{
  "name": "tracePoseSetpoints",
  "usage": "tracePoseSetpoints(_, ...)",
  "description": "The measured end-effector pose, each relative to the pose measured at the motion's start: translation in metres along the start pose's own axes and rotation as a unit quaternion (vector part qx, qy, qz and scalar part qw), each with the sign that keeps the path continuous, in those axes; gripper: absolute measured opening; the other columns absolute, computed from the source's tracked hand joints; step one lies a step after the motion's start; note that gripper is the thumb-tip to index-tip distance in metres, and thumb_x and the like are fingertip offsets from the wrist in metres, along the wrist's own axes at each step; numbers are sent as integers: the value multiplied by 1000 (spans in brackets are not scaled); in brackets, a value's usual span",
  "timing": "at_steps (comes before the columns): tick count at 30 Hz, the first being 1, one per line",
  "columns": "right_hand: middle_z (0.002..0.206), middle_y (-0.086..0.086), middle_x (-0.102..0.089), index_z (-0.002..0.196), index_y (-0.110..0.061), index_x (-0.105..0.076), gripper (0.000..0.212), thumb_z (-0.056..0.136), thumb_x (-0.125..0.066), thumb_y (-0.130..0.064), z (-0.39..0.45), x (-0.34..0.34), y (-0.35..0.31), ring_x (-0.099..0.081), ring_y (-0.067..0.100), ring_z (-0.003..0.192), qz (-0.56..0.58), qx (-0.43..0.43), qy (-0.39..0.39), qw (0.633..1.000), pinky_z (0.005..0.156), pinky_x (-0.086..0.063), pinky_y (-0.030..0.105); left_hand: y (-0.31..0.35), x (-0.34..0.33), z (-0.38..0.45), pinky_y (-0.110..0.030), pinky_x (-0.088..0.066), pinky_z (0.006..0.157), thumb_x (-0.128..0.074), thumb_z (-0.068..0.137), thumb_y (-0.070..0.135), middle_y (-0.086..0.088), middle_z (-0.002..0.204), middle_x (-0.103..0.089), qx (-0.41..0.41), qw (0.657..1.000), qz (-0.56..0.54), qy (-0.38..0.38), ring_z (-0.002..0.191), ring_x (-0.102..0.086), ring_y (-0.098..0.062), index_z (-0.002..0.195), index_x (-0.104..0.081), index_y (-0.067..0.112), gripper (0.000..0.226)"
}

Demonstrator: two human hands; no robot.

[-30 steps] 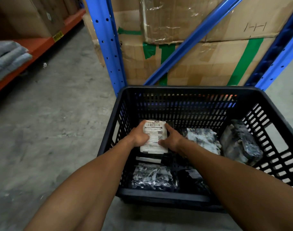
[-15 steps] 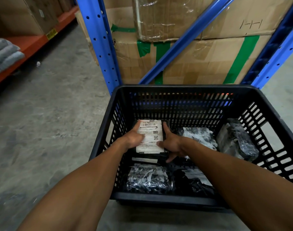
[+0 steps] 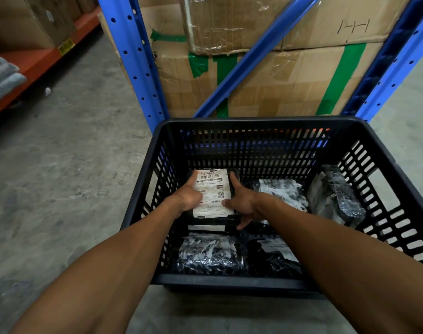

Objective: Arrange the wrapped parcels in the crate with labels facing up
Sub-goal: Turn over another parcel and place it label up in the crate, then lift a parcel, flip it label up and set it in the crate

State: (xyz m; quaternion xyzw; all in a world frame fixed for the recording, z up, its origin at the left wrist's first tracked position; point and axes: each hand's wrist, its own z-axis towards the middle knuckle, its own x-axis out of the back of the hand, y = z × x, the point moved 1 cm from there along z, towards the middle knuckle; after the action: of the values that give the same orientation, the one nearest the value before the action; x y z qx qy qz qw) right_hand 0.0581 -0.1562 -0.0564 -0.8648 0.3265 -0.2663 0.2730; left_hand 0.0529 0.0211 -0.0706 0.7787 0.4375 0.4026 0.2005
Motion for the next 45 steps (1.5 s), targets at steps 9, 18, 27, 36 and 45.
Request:
tracePoseSetpoints(9,131,17,-60,147,-16,-45,49,99,-53,-21,-19,79,33,-61,25,84,-94,13,241,966,64,-51,30,79,-45,-34,-42,-52,91,-49,99,22,-12,137,-39,-194,942,244,123,116,-53,-34,150,-39,23,51)
tracePoseSetpoints(18,149,20,-44,155,-14,-26,69,94,-59,-21,1,97,76,-49,26,107,11,-61,198,978,78,-41,33,99,-125,-1,-30,-35,51,-43,105,16,-9,146,-49,-24,993,29,-108,56,-39,-16,161,11,30,79)
tracePoseSetpoints(27,144,19,-47,151,-2,-30,57,98,-52,-9,-11,90,82,-32,4,64,45,-17,195,980,61,-35,20,91,-137,-2,-34,-46,78,-49,95,11,-9,158,-36,36,993,-47,-106,125,-51,-32,160,11,32,91)
tracePoseSetpoints(36,112,23,-61,123,-9,-58,55,103,-26,-50,-16,90,69,-55,26,76,141,-44,196,969,78,-52,35,100,-143,19,-52,-53,99,-54,66,21,-20,136,-58,21,978,-207,9,120,-59,-39,139,-50,9,74)
tracePoseSetpoints(45,117,18,-69,138,-11,-55,67,102,-21,-57,-29,90,67,-67,32,101,324,-50,158,931,77,-56,38,118,-130,-21,-43,-50,102,-59,88,13,-5,132,-59,-33,964,-261,-19,116,-57,-25,140,-49,26,54)
